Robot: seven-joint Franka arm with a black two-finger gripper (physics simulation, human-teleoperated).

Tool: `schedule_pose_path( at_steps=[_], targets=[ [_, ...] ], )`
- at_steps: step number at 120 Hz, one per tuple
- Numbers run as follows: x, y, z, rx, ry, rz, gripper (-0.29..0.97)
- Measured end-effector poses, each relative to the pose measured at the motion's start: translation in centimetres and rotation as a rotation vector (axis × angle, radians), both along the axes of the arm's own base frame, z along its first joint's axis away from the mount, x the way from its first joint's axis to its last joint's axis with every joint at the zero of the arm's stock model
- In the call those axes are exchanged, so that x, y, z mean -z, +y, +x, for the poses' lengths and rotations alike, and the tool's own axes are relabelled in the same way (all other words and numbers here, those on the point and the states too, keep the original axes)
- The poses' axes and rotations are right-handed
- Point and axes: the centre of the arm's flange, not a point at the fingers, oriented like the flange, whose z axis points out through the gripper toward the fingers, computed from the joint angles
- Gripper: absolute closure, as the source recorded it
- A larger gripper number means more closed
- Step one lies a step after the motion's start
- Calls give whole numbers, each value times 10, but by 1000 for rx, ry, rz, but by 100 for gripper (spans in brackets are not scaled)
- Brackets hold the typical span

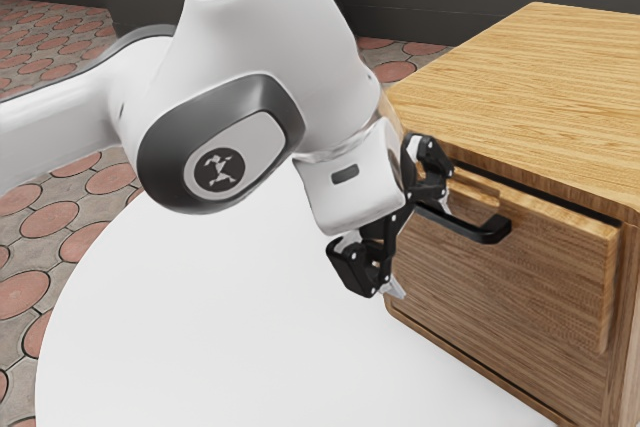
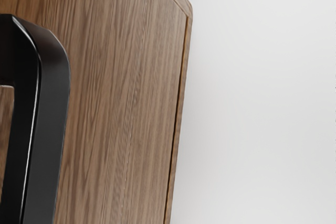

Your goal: Pull the drawer handle with one arm to open the drawer

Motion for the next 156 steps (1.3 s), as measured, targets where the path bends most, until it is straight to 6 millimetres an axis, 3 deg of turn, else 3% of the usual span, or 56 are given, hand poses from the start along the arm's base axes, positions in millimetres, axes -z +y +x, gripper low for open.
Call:
schedule_pose_path(
  at_steps=[21,40,99,156],
  targets=[
    [-6,4,-8,0,-5,-10,6],
    [-4,8,-19,0,2,-15,4],
    [-12,23,-79,-5,-11,-29,3],
    [-7,31,-116,-39,-12,-37,2]
  ],
)
